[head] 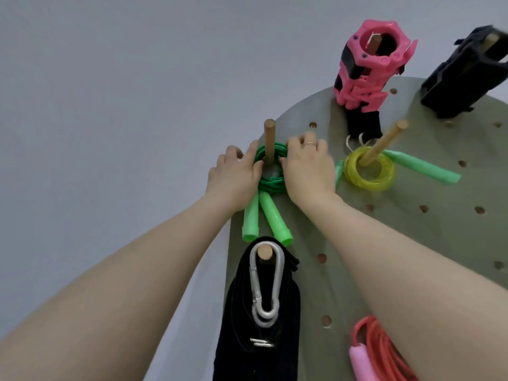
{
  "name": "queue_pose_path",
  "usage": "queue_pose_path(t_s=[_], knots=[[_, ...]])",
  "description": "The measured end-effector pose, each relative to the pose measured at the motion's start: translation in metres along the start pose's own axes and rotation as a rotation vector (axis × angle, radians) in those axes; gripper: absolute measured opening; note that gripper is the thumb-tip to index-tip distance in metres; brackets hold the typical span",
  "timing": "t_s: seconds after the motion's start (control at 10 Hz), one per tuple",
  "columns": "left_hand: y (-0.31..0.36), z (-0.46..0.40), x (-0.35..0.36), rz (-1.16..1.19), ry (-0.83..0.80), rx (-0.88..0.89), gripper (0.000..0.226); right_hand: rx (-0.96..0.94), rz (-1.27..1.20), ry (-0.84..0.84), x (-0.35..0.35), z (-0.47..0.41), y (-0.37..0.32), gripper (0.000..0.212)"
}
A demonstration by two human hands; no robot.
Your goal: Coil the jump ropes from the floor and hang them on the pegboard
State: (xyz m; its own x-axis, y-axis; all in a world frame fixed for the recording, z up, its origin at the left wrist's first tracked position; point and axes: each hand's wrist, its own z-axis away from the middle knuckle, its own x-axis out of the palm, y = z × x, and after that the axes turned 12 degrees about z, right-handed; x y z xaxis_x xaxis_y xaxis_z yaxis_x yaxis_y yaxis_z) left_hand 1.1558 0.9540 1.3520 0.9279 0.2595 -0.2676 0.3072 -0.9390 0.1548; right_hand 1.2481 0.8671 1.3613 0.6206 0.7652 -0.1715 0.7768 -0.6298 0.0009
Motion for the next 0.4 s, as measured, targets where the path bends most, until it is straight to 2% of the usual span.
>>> queue_pose_path(t_s=[0.1,0.2,0.3,0.4], knots=[[0.000,0.013,0.004,-0.013,-0.063,-0.001,0.062,-0.183,0.069,0.001,0.005,0.014,0.003,0.051],[0.003,0.031,0.001,-0.075,-0.169,-0.042,0.075,-0.202,0.145,-0.075,-0.001,0.029,0.011,0.058],[0.014,0.054,-0.011,-0.054,-0.182,-0.099,0.079,-0.349,0.236,0.133,-0.015,0.062,0.022,0.058],[0.030,0.077,-0.028,-0.155,-0.076,-0.080,0.080,-0.380,0.037,0.237,-0.028,0.090,0.036,0.047]])
